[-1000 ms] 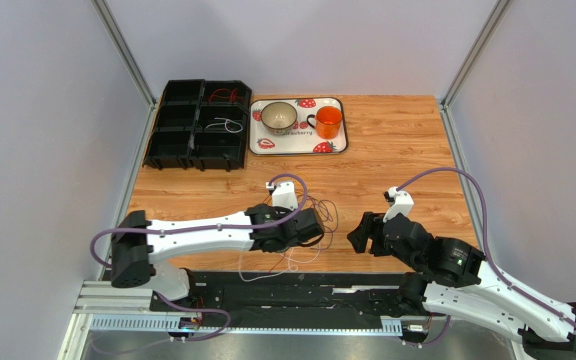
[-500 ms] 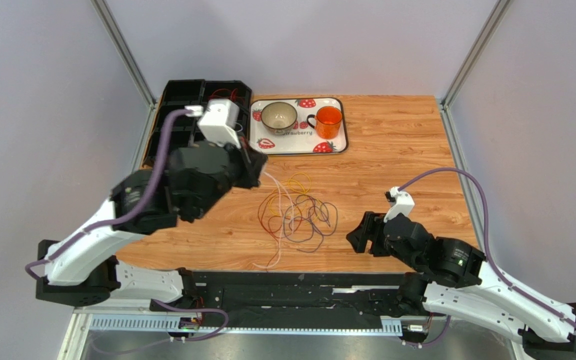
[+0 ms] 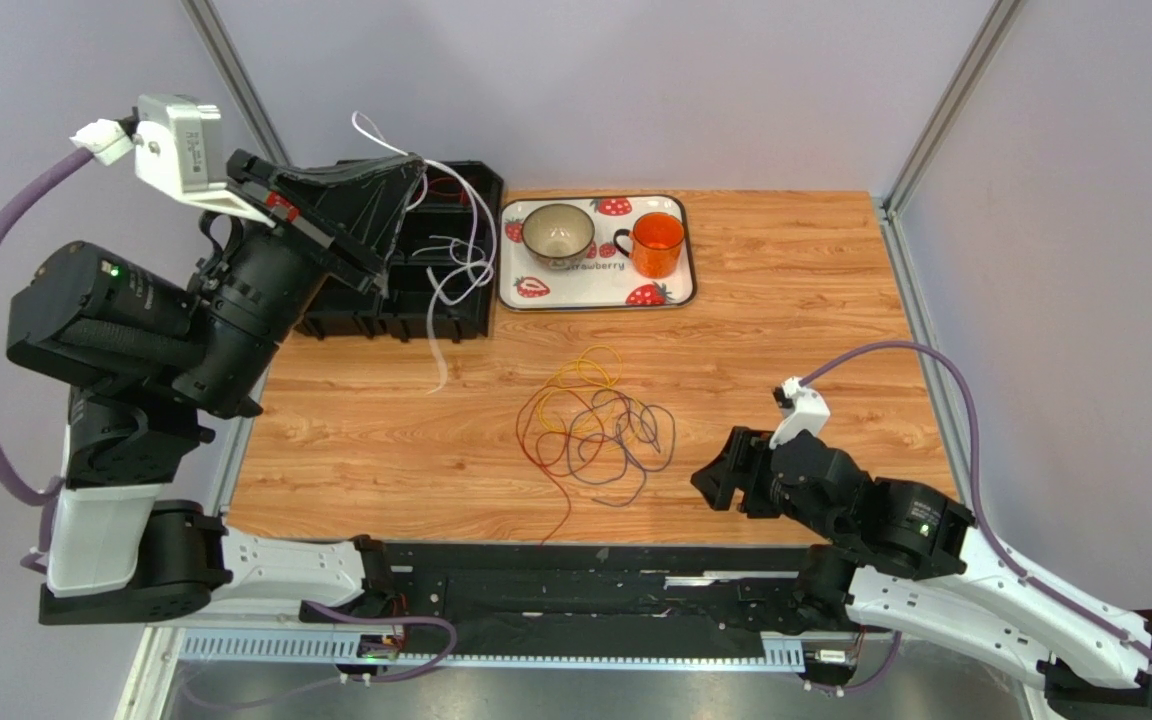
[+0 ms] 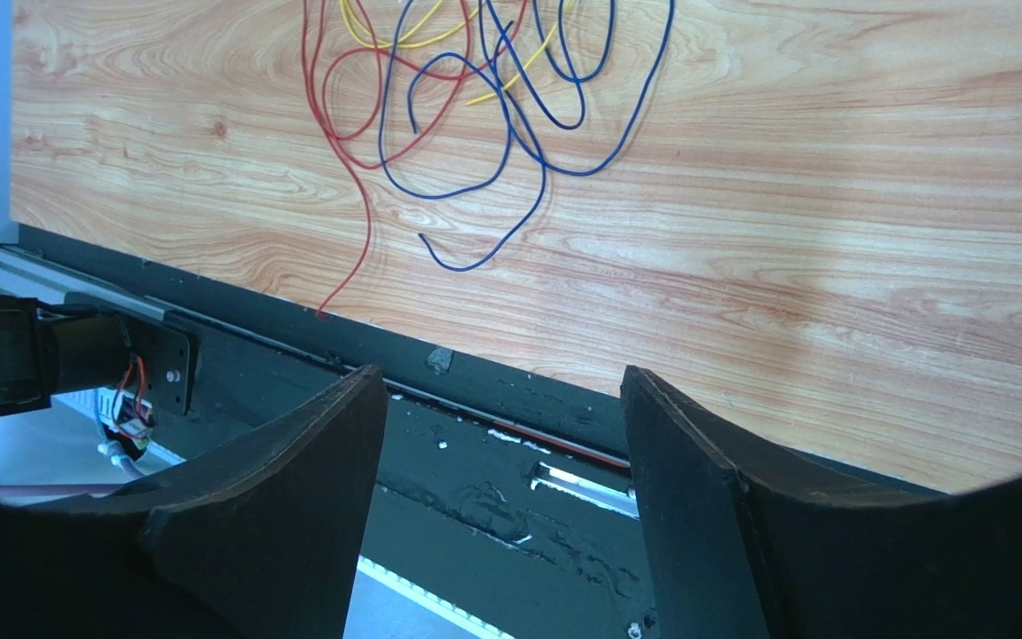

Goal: Untangle the cables

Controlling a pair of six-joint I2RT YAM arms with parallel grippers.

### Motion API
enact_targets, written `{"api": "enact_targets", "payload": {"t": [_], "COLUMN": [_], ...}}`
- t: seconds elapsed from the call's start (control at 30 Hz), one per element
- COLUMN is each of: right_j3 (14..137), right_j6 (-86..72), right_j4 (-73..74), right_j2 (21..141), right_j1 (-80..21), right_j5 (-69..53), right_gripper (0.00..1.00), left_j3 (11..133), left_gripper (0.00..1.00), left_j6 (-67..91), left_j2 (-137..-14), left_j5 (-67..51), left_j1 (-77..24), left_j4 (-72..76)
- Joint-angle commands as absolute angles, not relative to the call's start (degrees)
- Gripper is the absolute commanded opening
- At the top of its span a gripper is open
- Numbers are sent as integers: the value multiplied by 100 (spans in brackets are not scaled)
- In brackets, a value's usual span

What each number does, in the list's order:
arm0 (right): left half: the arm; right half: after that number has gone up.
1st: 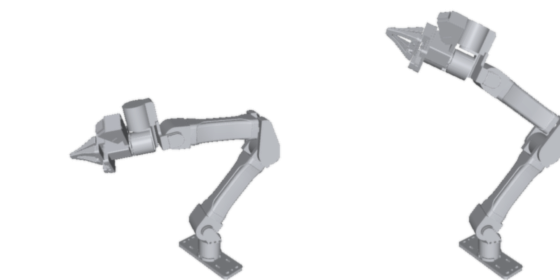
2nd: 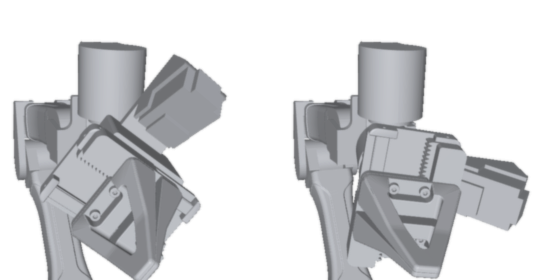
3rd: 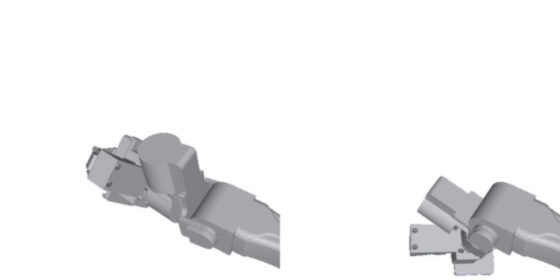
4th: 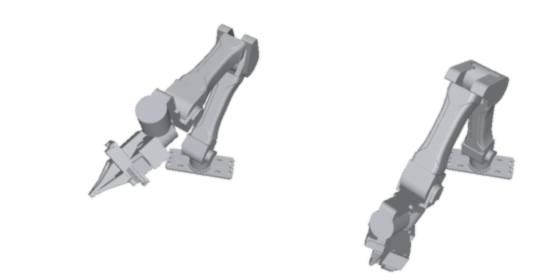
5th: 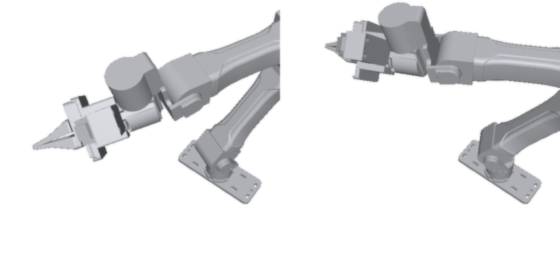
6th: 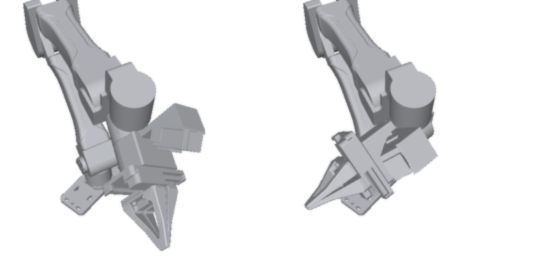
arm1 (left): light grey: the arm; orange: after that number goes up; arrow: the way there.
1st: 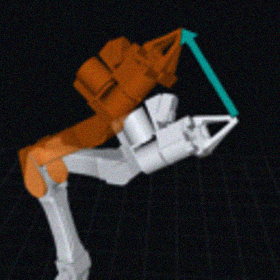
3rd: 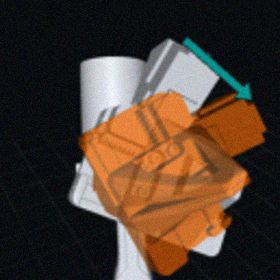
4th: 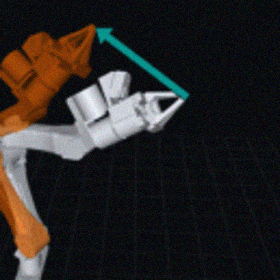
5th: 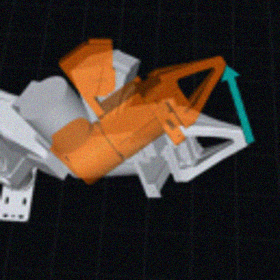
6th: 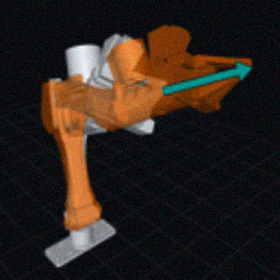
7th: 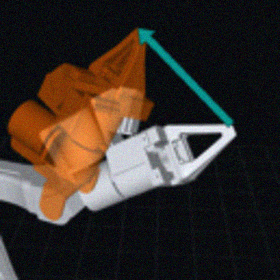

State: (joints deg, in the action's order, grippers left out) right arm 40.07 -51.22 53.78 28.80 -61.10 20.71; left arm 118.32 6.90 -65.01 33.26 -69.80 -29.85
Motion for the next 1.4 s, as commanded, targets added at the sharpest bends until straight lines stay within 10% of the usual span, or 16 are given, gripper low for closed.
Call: {"api": "enact_targets", "payload": {"t": [0.0, 0.47, 1.37], "right_j3": [3920, 3744, 3568], "right_j6": [-5273, -5326, -4896], "right_j4": [5265, 5282, 4711], "right_j2": [2716, 2663, 3498], "right_j1": [-6135, -6135, -6135], "right_j5": [2048, 1960, 1960], "right_gripper": [69, 69, 70], "left_j3": [11673, 10793, 10291], "left_gripper": [0, 0, 0], "left_j6": [-237, 492, 1020], "left_j2": [-6785, -7057, -8438], "left_j5": [3725, 2435, 1213], "left_j1": [-6742, -3825, -1714], "left_j4": [-3014, -3481, -2233]}}
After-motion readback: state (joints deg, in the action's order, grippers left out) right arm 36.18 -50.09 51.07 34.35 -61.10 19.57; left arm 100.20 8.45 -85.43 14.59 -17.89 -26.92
